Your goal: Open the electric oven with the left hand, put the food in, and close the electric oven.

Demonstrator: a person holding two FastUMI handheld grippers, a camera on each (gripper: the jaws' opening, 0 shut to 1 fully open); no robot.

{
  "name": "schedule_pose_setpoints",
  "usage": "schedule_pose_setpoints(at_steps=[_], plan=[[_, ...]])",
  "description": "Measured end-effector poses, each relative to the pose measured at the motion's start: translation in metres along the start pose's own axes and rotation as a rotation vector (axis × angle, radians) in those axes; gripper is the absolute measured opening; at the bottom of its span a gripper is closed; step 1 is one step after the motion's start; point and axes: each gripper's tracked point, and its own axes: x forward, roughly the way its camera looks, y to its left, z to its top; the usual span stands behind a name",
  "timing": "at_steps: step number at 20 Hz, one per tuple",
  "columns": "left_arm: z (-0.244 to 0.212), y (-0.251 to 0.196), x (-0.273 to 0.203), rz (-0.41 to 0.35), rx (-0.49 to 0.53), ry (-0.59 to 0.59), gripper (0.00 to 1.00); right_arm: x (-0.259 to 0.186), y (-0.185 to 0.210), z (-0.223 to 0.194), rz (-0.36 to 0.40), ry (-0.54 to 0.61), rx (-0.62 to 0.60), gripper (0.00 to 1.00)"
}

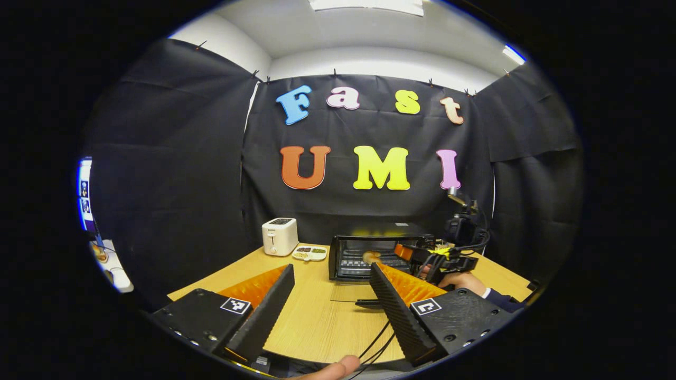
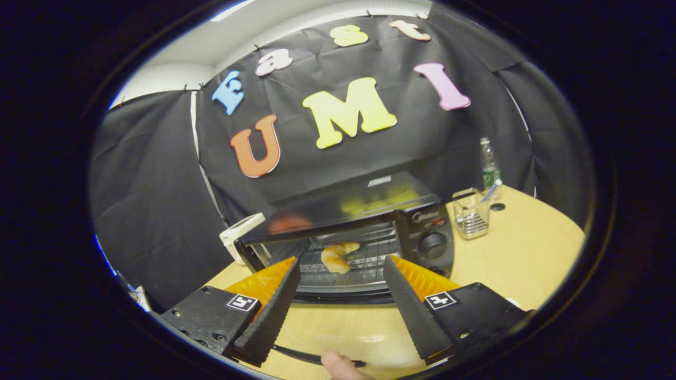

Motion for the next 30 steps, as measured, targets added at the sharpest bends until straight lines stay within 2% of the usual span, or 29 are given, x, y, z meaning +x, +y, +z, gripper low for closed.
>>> schedule_pose_setpoints(at_steps=[5, 6, 7, 8, 9, 11, 13, 15, 16, 17, 18, 21, 24, 27, 28, 30], plan=[[-0.022, -0.018, 0.015, -0.041, -0.040, 0.047, 0.94, -0.083, -0.003, 0.064, 0.016, -0.138, -0.051, 0.94], [-0.027, -0.019, 0.019, -0.040, -0.042, 0.055, 0.94, -0.102, -0.004, 0.076, 0.013, -0.166, -0.063, 0.99], [-0.034, -0.022, 0.024, -0.040, -0.035, 0.071, 0.94, -0.122, -0.005, 0.088, 0.020, -0.203, -0.080, 0.99], [-0.040, -0.024, 0.028, -0.042, -0.026, 0.083, 0.94, -0.143, -0.003, 0.102, 0.023, -0.245, -0.103, 0.94], [-0.047, -0.027, 0.035, -0.044, -0.012, 0.101, 0.94, -0.161, -0.008, 0.114, 0.007, -0.279, -0.129, 0.99], [-0.062, -0.029, 0.048, -0.033, 0.006, 0.140, 0.94, -0.188, -0.025, 0.127, -0.052, -0.312, -0.177, 0.94], [-0.079, -0.033, 0.061, -0.023, -0.002, 0.188, 0.94, -0.209, -0.034, 0.132, -0.084, -0.306, -0.207, 0.94], [-0.090, -0.049, 0.074, -0.049, -0.005, 0.209, 0.94, -0.228, -0.042, 0.135, -0.097, -0.289, -0.217, 0.94], [-0.097, -0.054, 0.082, -0.061, -0.004, 0.218, 0.94, -0.237, -0.045, 0.136, -0.096, -0.283, -0.222, 0.98], [-0.105, -0.059, 0.091, -0.071, -0.013, 0.235, 0.94, -0.246, -0.048, 0.138, -0.097, -0.281, -0.227, 0.98], [-0.118, -0.067, 0.100, -0.089, -0.024, 0.263, 0.94, -0.258, -0.053, 0.141, -0.098, -0.290, -0.232, 0.94], [-0.157, -0.096, 0.116, -0.157, -0.035, 0.373, 0.95, -0.291, -0.071, 0.141, -0.126, -0.329, -0.210, 0.94], [-0.188, -0.108, 0.129, -0.170, -0.013, 0.447, 0.95, -0.311, -0.088, 0.126, -0.142, -0.331, -0.155, 0.98], [-0.209, -0.116, 0.137, -0.181, -0.017, 0.504, 0.95, -0.322, -0.102, 0.124, -0.162, -0.330, -0.166, 0.94], [-0.212, -0.118, 0.140, -0.178, -0.011, 0.511, 0.95, -0.326, -0.103, 0.124, -0.159, -0.338, -0.166, 0.98], [-0.225, -0.118, 0.143, -0.162, 0.003, 0.536, 0.95, -0.329, -0.104, 0.124, -0.150, -0.351, -0.173, 0.98]])
